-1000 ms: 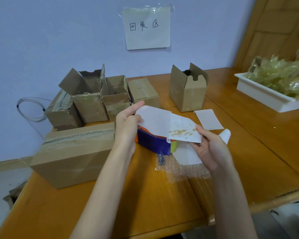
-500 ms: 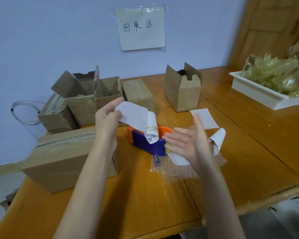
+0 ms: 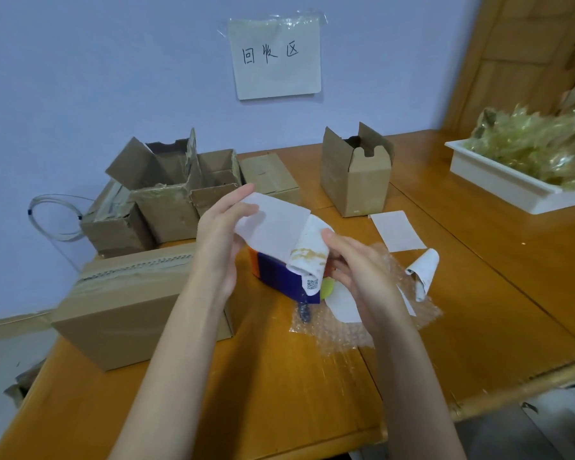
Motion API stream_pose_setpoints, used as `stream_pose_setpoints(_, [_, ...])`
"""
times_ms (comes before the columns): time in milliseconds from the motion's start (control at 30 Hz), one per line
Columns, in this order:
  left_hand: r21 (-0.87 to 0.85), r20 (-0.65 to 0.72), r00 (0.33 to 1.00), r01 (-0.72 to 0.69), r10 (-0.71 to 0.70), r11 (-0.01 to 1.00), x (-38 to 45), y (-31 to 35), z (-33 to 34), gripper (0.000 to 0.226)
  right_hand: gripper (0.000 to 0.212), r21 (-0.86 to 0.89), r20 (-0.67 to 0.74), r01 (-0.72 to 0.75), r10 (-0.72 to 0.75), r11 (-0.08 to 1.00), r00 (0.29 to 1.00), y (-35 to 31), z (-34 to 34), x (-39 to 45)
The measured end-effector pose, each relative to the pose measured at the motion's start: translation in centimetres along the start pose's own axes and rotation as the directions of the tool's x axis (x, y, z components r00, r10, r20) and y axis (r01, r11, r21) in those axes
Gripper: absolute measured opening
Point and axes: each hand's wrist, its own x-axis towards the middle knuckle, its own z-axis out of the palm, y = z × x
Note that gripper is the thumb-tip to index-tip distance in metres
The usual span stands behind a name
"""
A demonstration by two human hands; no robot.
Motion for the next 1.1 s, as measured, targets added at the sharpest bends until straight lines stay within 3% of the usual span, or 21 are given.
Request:
stream_pose_setpoints(100, [0.115,-0.03,0.999,-0.024,0.028,0.993,0.0,-0.2,0.0,0.053,0.016,0.157,0.077,-0.045,0.033,0.987,0.996,0.1,-0.1,0.0])
stream_pose_setpoints(233, [0.252,-0.058,0.99,-0.107,0.125,0.962,0.3,-0.6,0.0,0.045,0.027,0.01,-0.014,-0.065,0.065,0.998,0.998,0.0,0.1,-0.3])
stream_pose_setpoints(400, [0.26,-0.093,0.983,-0.128,0.157,0.957,0.9,-0.3,-0.1,0.048,0.04,-0.062,-0.102,-0.045,0.038,0.997,0.994,0.2,-0.3,-0.5])
stream_pose_setpoints(533, [0.242,-0.112,0.983,-0.113,0.144,0.964,1.4,-0.2,0.0,0.049,0.032,-0.028,0.011,-0.078,0.078,0.997,0.997,0.2,-0.6,-0.7])
stream_pose_setpoints(633, [0.241,-0.18,0.97,-0.118,0.164,0.963,2.0,-0.4,-0.2,0.051,0.028,0.002,0.019,-0.091,0.091,0.996,0.996,0.5,-1.5,-0.5])
stream_pose_setpoints(833, [0.253,-0.263,0.948,-0.111,0.178,0.961,3.1,-1.2,0.3,0.053,0.039,0.139,0.058,-0.099,0.092,0.985,0.994,0.0,-2.6,-0.6])
stream_pose_setpoints(933, [0.291,-0.366,0.912,-0.078,0.187,0.953,3.3,-1.8,0.7,0.051,0.048,0.169,0.011,-0.089,0.088,0.982,0.996,-1.1,-3.3,-1.0])
stream_pose_setpoints(1033, [0.241,-0.441,0.881,-0.068,0.172,0.968,4.0,-1.7,0.0,0.05,0.026,0.278,-0.121,-0.005,0.04,0.961,0.992,-2.5,-5.0,-1.6])
stream_pose_setpoints(1100, [0.251,-0.382,0.909,-0.072,0.167,0.965,4.2,-1.5,0.3,0.05,0.016,0.346,-0.238,0.082,0.003,0.935,0.971,-3.1,-5.9,-1.9])
